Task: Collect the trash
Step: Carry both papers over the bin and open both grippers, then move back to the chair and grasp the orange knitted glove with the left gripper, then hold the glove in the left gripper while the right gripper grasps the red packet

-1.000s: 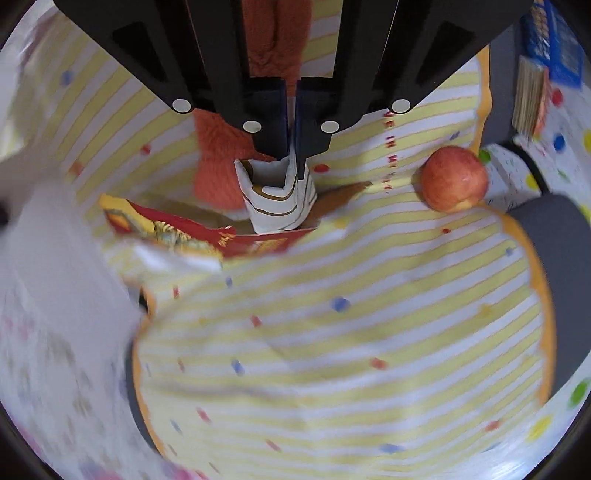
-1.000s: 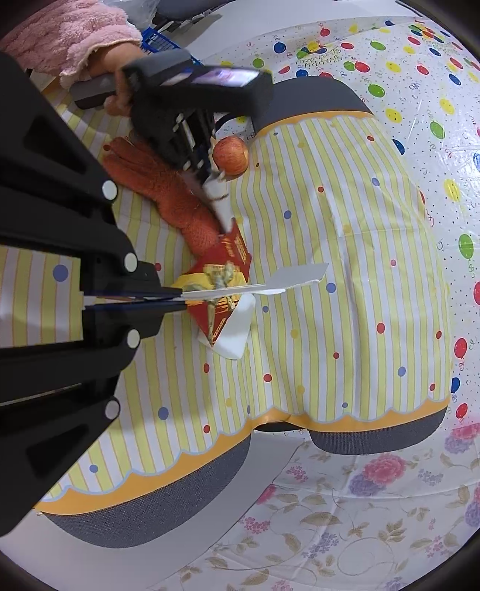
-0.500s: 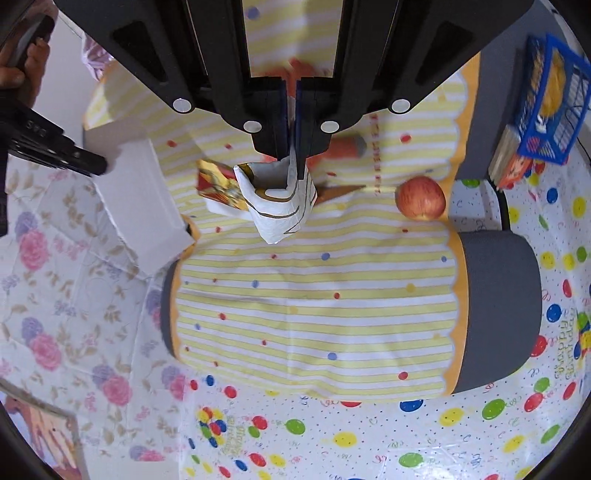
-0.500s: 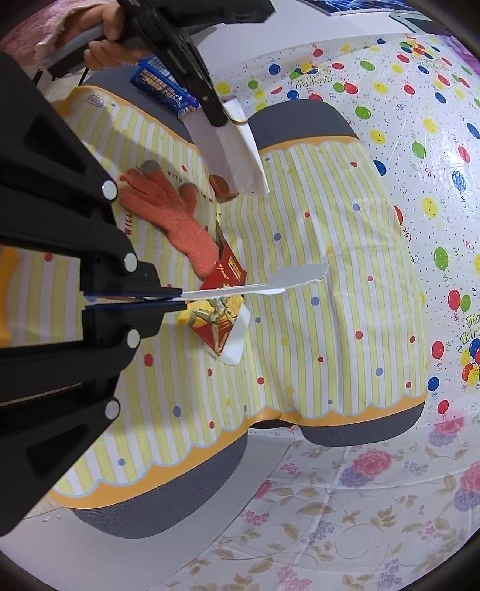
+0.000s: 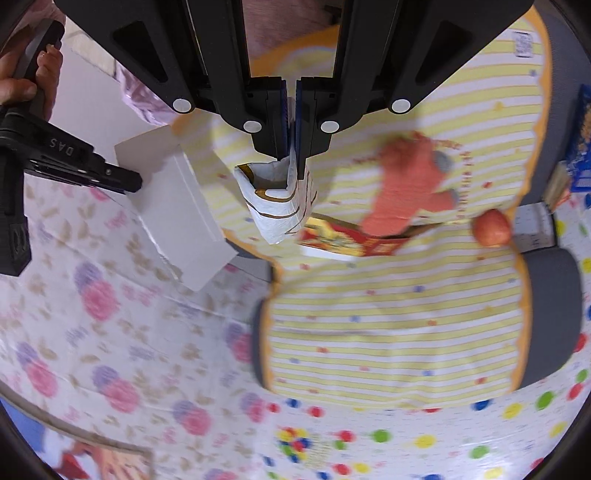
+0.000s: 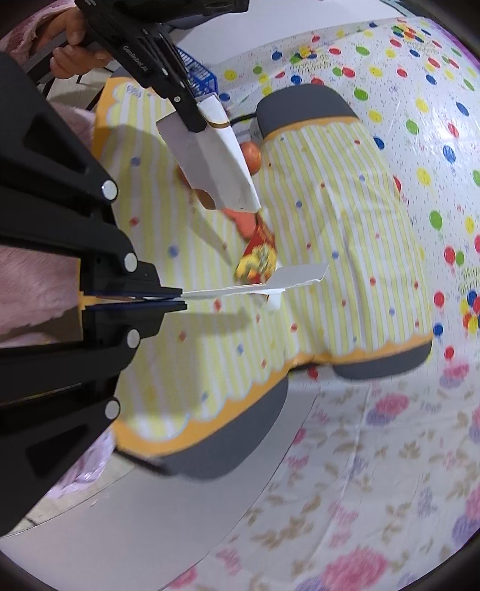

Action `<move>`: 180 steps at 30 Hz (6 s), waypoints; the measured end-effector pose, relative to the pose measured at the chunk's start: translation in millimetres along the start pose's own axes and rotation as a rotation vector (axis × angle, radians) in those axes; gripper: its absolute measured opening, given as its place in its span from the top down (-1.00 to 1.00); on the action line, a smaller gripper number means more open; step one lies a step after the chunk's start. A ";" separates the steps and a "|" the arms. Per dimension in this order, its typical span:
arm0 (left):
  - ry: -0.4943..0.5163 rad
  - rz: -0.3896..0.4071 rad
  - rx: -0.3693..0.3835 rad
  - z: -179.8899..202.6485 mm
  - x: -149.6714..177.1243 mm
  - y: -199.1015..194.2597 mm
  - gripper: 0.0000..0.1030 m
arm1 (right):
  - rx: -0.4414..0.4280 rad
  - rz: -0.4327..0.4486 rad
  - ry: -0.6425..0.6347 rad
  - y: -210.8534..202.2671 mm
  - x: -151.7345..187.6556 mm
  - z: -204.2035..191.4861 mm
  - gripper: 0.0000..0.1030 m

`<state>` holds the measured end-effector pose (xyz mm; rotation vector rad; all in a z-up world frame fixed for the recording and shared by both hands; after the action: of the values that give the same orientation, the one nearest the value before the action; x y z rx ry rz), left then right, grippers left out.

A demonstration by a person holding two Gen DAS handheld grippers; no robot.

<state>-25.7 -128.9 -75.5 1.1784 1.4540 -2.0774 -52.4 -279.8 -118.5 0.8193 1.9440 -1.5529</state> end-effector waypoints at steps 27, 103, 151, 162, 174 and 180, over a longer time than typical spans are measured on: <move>0.225 -0.111 0.260 178.3 51.4 61.6 0.93 | 0.285 -0.088 0.243 -46.2 109.2 142.3 0.94; -0.189 -0.326 -0.312 -162.3 -11.1 148.9 -0.37 | -0.042 -0.042 -0.049 85.6 -71.6 -11.0 -0.08; -0.315 -0.094 -0.289 -229.0 -32.5 67.9 0.60 | 0.343 -0.146 -0.682 290.0 -123.4 -116.2 0.17; -0.268 -0.044 -0.258 -198.9 -45.8 41.4 0.60 | 0.050 -0.107 -0.411 191.4 -150.9 -114.4 0.81; -0.180 -0.008 -0.174 -117.7 -39.2 6.7 0.60 | -0.263 -0.188 -0.016 79.9 -95.3 -71.5 0.95; -0.095 0.023 -0.132 -73.5 -38.1 -11.8 0.60 | -0.176 -0.063 -0.028 33.1 -80.3 -53.8 0.96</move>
<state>20.7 -65.0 -48.0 1.0266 1.5005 -1.9617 25.3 -232.9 -71.7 0.6651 2.0692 -1.3966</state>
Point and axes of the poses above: each gripper's, at about its wrist camera, not at the fingertips, and y roughly the way its jaws point, z to its right, x to its underside, the point moved 9 cm from there along y, roughly the way its jaws point, and after that the axes turned 6 degrees about -z, right-handed, at the moved point
